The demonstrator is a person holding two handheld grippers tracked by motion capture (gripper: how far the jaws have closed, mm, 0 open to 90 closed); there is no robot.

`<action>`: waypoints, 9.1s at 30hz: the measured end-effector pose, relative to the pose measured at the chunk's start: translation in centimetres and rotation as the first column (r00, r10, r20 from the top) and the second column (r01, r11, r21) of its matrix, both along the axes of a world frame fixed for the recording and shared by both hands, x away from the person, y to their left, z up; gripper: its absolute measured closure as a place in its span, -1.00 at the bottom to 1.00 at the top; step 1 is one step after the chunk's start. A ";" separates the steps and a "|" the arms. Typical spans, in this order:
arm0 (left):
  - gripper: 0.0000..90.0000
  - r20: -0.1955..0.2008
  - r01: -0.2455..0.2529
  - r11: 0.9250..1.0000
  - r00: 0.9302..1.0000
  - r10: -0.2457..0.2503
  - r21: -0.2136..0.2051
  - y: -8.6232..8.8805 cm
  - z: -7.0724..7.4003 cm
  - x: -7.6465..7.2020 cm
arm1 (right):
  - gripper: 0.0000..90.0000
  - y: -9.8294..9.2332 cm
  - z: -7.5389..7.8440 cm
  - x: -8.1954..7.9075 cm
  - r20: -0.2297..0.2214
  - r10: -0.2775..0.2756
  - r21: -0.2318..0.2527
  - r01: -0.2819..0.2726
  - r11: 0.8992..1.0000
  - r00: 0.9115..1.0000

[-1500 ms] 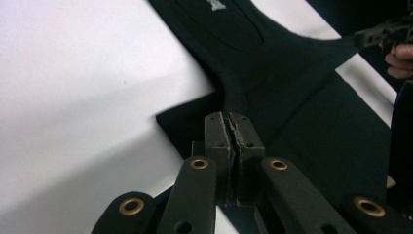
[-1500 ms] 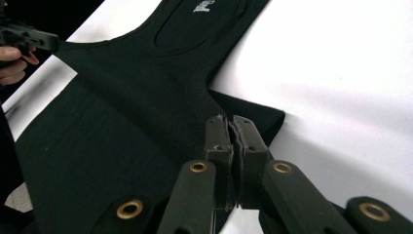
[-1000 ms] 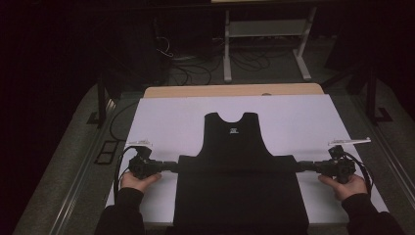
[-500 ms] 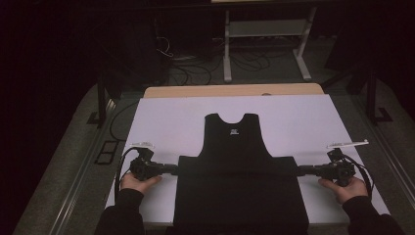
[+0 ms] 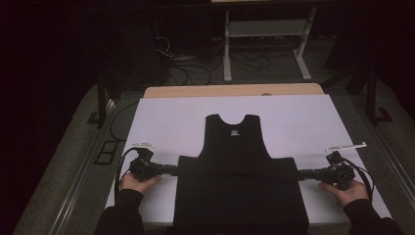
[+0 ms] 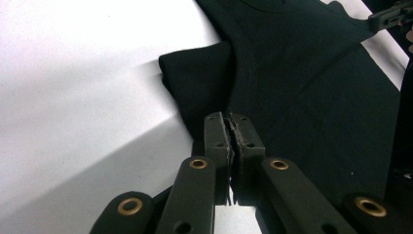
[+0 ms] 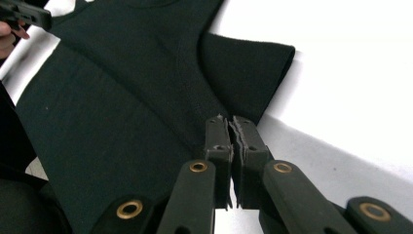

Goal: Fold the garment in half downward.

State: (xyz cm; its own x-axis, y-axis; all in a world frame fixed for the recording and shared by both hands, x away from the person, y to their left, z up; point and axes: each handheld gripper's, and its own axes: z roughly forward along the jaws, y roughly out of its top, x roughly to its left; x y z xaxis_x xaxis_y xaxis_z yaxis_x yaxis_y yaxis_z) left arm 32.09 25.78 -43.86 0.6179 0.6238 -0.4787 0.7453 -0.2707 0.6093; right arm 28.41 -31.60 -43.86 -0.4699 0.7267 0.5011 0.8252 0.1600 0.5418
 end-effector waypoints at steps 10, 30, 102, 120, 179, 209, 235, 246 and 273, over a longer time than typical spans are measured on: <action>0.65 0.005 0.009 1.000 1.000 -0.009 0.010 -0.4 0.0 0.0 | 0.64 -0.1 0.0 0.0 0.029 -0.001 0.009 0.001 1.000 1.000; -0.58 0.118 -0.038 0.999 0.992 0.035 0.023 -0.4 1.0 -0.1 | -0.73 0.1 0.7 0.3 0.142 -0.056 -0.012 0.059 0.998 0.988; -1.00 0.298 -0.002 0.996 0.954 -0.026 0.094 -4.0 6.6 5.0 | -1.00 2.2 7.2 6.0 0.316 0.029 -0.082 -0.004 0.997 0.948; -1.00 0.293 0.013 0.995 0.955 -0.041 0.098 -5.6 7.7 7.0 | -1.00 2.8 8.1 7.9 0.318 0.039 -0.099 -0.008 0.995 0.947; -1.00 0.208 0.031 0.996 0.977 -0.049 0.089 -10.8 3.3 12.1 | -1.00 7.4 4.4 14.7 0.254 0.058 -0.127 -0.026 0.992 0.966; -1.00 0.169 0.031 0.995 0.984 -0.047 0.097 -11.9 0.2 12.9 | -1.00 10.3 0.6 15.6 0.202 0.108 -0.187 -0.070 0.980 0.974; -0.91 0.159 0.018 0.990 0.986 -0.040 0.141 -12.6 -1.1 12.7 | -0.49 11.9 -0.9 15.7 0.212 0.092 -0.239 -0.040 0.970 0.973; -0.51 0.227 -0.026 0.984 0.974 -0.015 0.179 -13.2 -1.2 12.0 | -0.21 12.3 -1.1 15.7 0.236 0.080 -0.239 -0.022 0.971 0.969; 0.90 0.166 0.112 0.978 0.976 -0.141 0.174 -14.7 -0.8 11.6 | 0.81 14.0 -1.2 14.6 0.176 0.192 -0.165 -0.164 0.973 0.965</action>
